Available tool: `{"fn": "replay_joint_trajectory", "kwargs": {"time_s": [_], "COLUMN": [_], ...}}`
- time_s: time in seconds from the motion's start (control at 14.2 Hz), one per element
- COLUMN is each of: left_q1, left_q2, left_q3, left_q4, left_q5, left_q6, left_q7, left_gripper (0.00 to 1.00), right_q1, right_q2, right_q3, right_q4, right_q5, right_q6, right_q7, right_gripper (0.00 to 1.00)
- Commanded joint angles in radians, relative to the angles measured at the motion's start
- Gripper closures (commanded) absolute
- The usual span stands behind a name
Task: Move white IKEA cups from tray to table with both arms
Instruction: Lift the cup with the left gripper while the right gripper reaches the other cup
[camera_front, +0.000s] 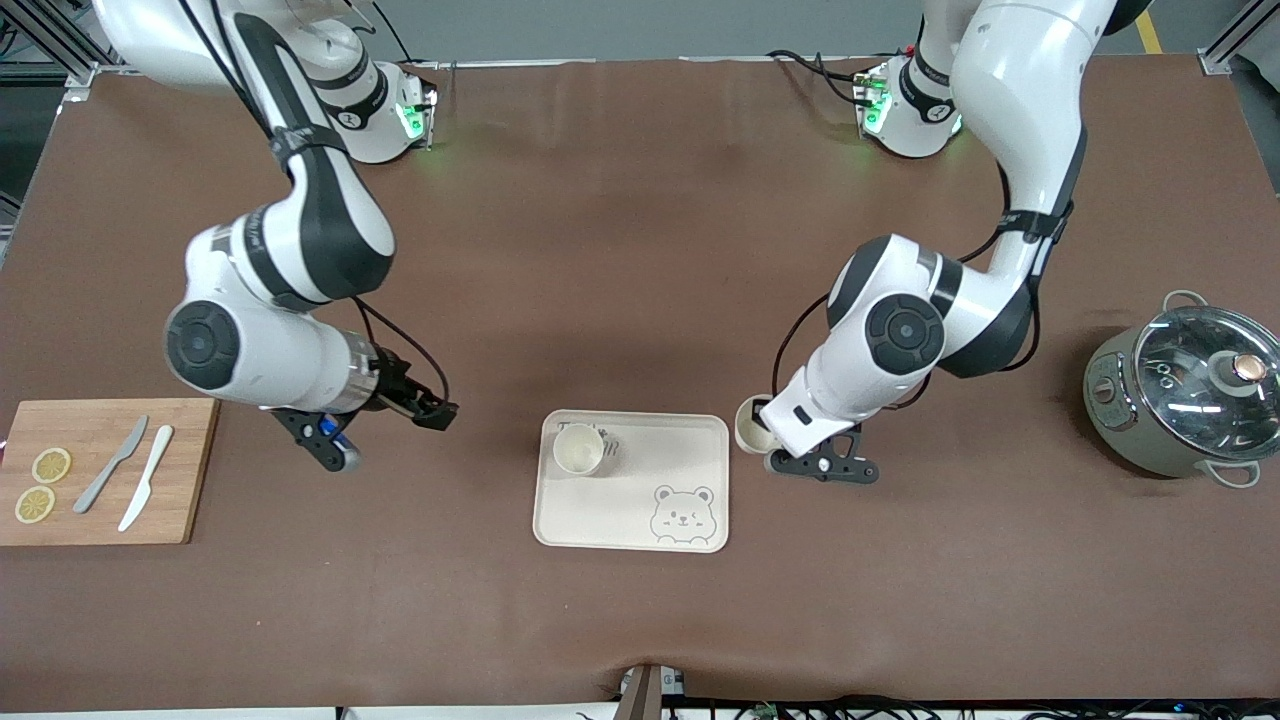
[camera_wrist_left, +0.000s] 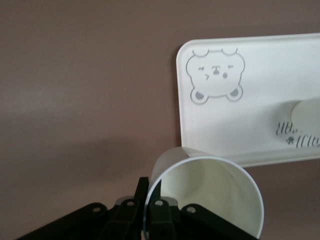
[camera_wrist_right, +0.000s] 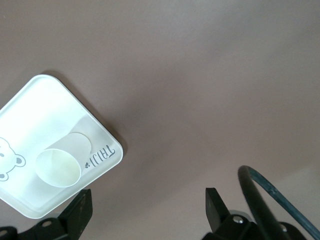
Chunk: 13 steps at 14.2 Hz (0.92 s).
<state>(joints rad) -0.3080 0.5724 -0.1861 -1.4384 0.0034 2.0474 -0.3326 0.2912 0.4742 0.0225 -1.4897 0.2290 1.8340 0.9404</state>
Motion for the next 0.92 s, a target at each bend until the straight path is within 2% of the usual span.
{"fn": "replay_joint_trajectory", "kwargs": {"time_s": [0.0,0.21,0.49,0.71,0.85], "left_q1": [0.014,0.032,0.052,0.102,0.130], "left_q2": [-0.107,-0.169,-0.238,-0.342,-0.417], "left_q3": [-0.007,-0.009,-0.009,-0.009,-0.009], "left_q4": [-0.051,-0.054,-0.128,-0.265,-0.391], "left_q5": [-0.019,-0.019,-0.019,-0.019,-0.019], "left_q6": [-0.091,-0.171,-0.181,-0.153,-0.083], "left_q7": [0.017,0.018,0.046,0.142,0.176], "left_gripper": [1.00,1.00,1.00,1.00,1.00], "right_q1": [0.012,0.045,0.083,0.127,0.151], "right_q2": [0.040,0.087,0.144,0.188,0.210], "right_q3": [-0.003,-0.003,-0.001,0.002,0.000], "right_q4": [0.043,0.068,0.085,0.114,0.124], "right_q5": [-0.013,-0.039,-0.046,-0.045,-0.048], "right_q6": [-0.002,0.059,0.137,0.186,0.195], "right_q7": [0.056,0.158,0.244,0.317,0.345], "right_gripper": [0.00,0.00,0.00,0.00,0.00]}}
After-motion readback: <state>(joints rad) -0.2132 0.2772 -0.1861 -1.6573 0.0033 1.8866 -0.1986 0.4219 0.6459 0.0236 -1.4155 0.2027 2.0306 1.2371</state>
